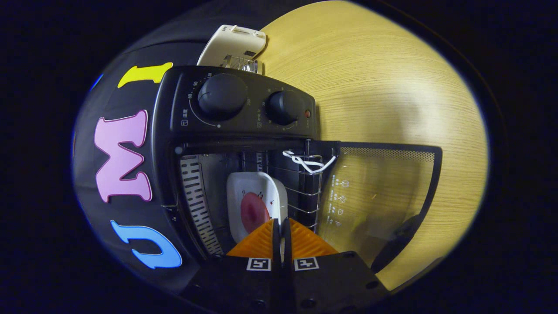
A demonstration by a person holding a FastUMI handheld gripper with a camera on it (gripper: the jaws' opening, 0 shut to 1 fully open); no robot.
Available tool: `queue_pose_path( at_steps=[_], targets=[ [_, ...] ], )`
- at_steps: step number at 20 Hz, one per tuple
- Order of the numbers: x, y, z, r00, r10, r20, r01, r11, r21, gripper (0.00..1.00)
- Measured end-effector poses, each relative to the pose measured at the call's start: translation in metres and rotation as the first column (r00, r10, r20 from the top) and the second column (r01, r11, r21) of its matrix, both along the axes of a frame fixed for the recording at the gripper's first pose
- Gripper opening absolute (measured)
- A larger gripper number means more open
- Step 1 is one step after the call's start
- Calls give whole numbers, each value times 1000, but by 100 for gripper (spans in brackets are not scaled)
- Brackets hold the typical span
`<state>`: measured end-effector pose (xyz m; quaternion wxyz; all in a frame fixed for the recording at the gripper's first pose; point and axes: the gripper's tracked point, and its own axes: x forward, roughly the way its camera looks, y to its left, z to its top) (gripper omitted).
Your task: Open the toaster oven, put the food inside, and close the toaster oven door.
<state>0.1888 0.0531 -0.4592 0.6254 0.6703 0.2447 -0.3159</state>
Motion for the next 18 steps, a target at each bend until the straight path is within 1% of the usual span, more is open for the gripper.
queue_pose_path(
  at_steps=[3,4,7,9,11,12,13,14,16,18],
  targets=[
    [16,4,-3,999,-51,-14,51,999,1,5],
    [18,7,-4,998,-57,-24,57,998,-2,5],
    [16,14,-10,998,-44,-55,42,999,-31,5],
    [19,13,-10,998,-46,-46,45,999,-21,10],
    [18,12,-5,998,-43,-38,43,999,-20,10],
    [17,11,-1,999,-39,-31,38,999,-28,19],
    [15,9,2,999,-36,-32,35,999,-36,24],
    [14,8,3,999,-27,-29,26,999,-36,24],
    [5,16,9,999,19,-30,-19,1000,-15,44],
    [-8,20,20,996,81,-23,-82,996,-24,44]
  ],
)
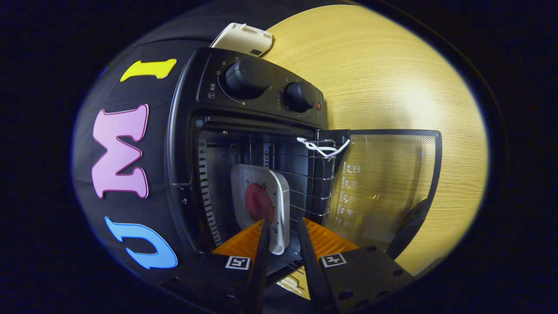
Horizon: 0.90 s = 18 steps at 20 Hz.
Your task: Open the toaster oven, put the food inside, and close the toaster oven door.
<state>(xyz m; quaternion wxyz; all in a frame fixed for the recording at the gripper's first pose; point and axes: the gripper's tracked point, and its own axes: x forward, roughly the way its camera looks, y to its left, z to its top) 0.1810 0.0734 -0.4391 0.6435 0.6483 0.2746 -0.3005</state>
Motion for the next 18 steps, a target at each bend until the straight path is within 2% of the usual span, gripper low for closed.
queue_pose_path(
  at_steps=[2,4,7,8,10,12,13,15,17,18],
  targets=[
    [-18,4,16,994,103,20,-102,993,-62,44],
    [-41,3,31,974,224,26,-218,965,-146,45],
    [-74,8,42,932,361,12,-349,909,-225,97],
    [-82,13,46,909,417,9,-401,878,-261,98],
    [-99,18,51,836,549,-28,-518,771,-370,98],
    [-114,22,52,736,669,-108,-623,605,-495,98],
    [-122,21,47,690,703,-170,-662,519,-540,98],
    [-139,22,35,608,740,-286,-723,369,-584,99],
    [-154,25,14,529,753,-390,-776,244,-581,99],
    [-161,27,3,487,757,-435,-804,194,-562,99]
  ],
)
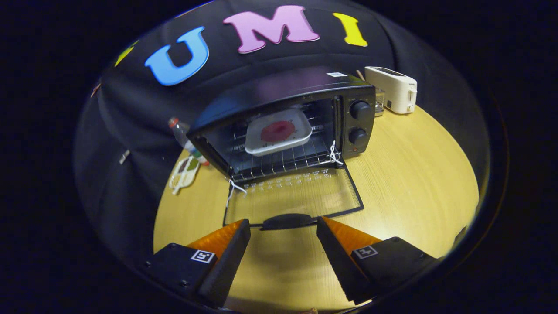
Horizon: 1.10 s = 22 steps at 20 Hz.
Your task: Open the toaster oven, put the food inside, and close the toaster oven door.
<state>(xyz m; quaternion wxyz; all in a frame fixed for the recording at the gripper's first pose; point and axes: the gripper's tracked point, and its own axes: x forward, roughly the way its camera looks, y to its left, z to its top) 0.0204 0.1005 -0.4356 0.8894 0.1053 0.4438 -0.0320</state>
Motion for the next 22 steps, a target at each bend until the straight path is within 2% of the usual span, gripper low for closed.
queue_pose_path(
  at_steps=[3,7,13,18,22],
  targets=[
    [-17,6,-34,994,51,-101,-56,997,-49,99],
    [-16,3,-70,984,28,-177,-39,998,-57,99],
    [4,-10,-89,981,-26,-192,12,997,-74,99],
    [12,-12,-92,981,-2,-194,-23,991,-129,99],
    [11,-10,-79,983,-6,-185,-12,995,-98,99]
  ],
)
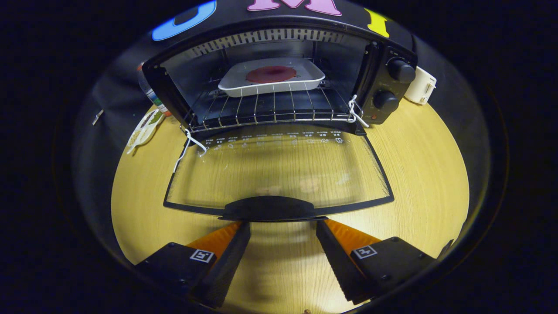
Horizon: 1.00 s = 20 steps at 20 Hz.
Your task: Open the toaster oven, put the food inside, and close the toaster oven door.
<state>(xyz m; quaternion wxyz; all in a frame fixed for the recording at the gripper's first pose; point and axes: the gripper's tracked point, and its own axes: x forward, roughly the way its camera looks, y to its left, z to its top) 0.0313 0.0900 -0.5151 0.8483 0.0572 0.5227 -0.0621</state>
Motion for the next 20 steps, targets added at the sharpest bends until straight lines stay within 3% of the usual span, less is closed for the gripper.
queue_pose_path(
  at_steps=[13,20],
  targets=[
    [25,3,90,961,-10,277,-3,999,43,99],
    [2,-5,124,939,31,343,-39,999,16,99]
  ],
)
